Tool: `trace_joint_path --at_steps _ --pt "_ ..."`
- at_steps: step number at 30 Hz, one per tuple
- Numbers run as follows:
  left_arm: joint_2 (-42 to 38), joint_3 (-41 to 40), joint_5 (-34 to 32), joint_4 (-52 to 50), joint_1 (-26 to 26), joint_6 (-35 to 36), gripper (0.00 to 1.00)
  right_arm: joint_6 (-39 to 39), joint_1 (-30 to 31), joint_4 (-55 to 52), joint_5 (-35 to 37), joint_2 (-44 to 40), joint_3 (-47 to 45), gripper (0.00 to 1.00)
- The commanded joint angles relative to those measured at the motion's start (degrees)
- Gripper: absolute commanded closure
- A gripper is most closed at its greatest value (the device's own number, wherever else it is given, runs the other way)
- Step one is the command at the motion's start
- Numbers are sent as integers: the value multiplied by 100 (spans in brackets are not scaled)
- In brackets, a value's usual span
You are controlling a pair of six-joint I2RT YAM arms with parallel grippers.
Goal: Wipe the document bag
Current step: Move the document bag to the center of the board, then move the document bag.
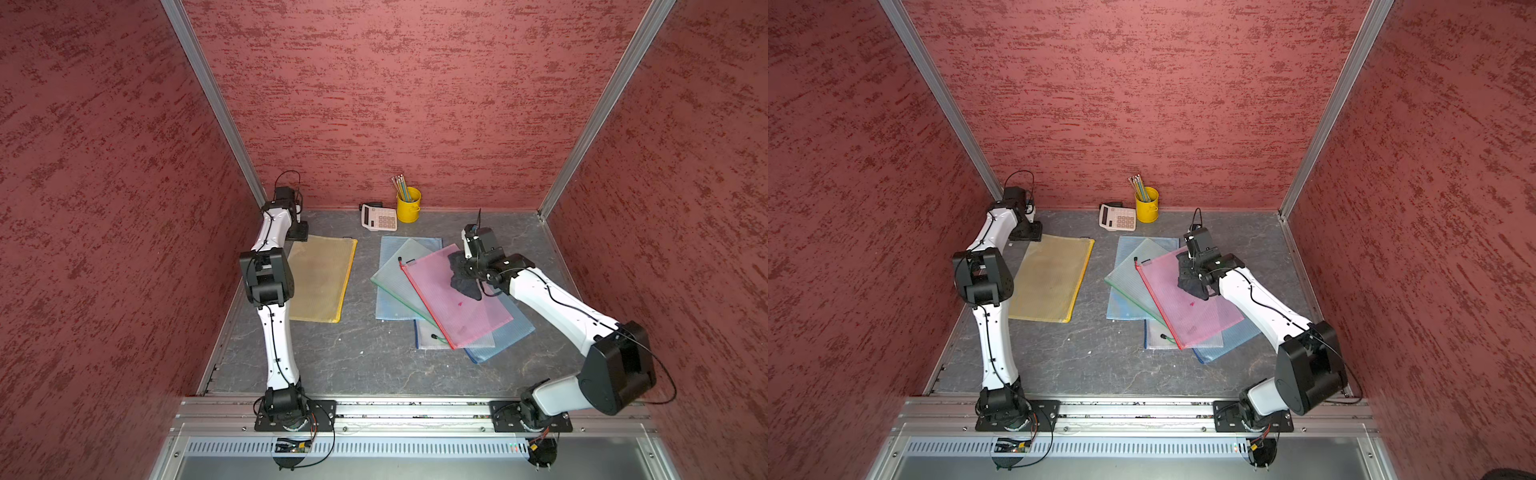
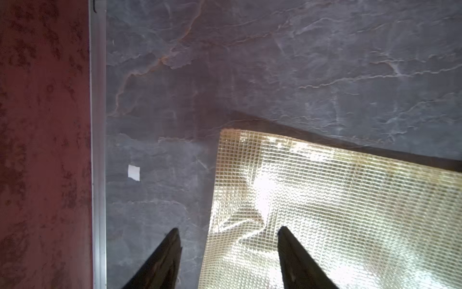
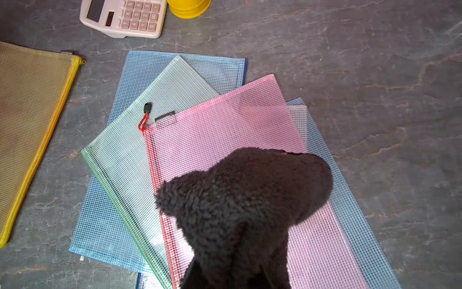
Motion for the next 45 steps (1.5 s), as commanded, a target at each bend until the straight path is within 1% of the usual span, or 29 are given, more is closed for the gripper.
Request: trace_joint_path --at_steps 1,3,5,6,7,10,12,14,15,18,20,24,32,39,42,45 --pt "-865 11 109 -363 -127 -748 31 -168 -199 356 -52 -251 10 100" --pt "-1355 -331 739 -526 -192 -1389 30 -174 -378 417 -92 -273 -9 100" --pt "-1938 -1043 1471 -374 -421 -1999 28 -132 -624 498 -175 -280 -63 100" --pt "-2241 -1534 1777 -204 -640 -2233 28 -81 -767 564 -219 -275 -112 100" --pt "-2500 -1953 1939 -43 -919 -2470 28 -34 -902 634 -302 -266 -173 100" --pt "-2887 -2799 2407 387 -1799 -3093 28 106 -1164 856 -448 -230 -377 100" --pt "-2932 -3165 2794 767 -2442 -3571 28 126 -1236 955 -495 -145 -450 100" --pt "-2860 -3435 3054 1163 -2938 -4115 27 99 -1245 996 -455 -49 -475 100" --pt "-2817 -3589 3221 1529 -3153 -4412 27 95 -1248 1037 -442 -47 -506 100" --pt "-2441 -3725 3462 2189 -3660 -5089 27 150 -1247 1314 -593 193 -700 100" --pt "-2131 -3570 3504 2279 -3862 -5313 27 169 -1250 1450 -656 295 -835 100" --pt "-1751 -3409 3506 2448 -4080 -5601 26 161 -1245 1613 -756 494 -1036 100" --pt "-1268 -3340 3228 2352 -4224 -5692 26 170 -1242 1813 -892 666 -1251 100" --pt "-841 -3258 3370 2951 -4347 -6046 29 264 -1239 1867 -1117 896 -1370 100" --pt "-809 -3327 3386 3178 -4382 -6093 32 314 -1238 1874 -1166 997 -1407 100" --pt "-868 -3431 3430 3515 -4374 -6145 43 336 -1229 1874 -1193 1043 -1438 100"
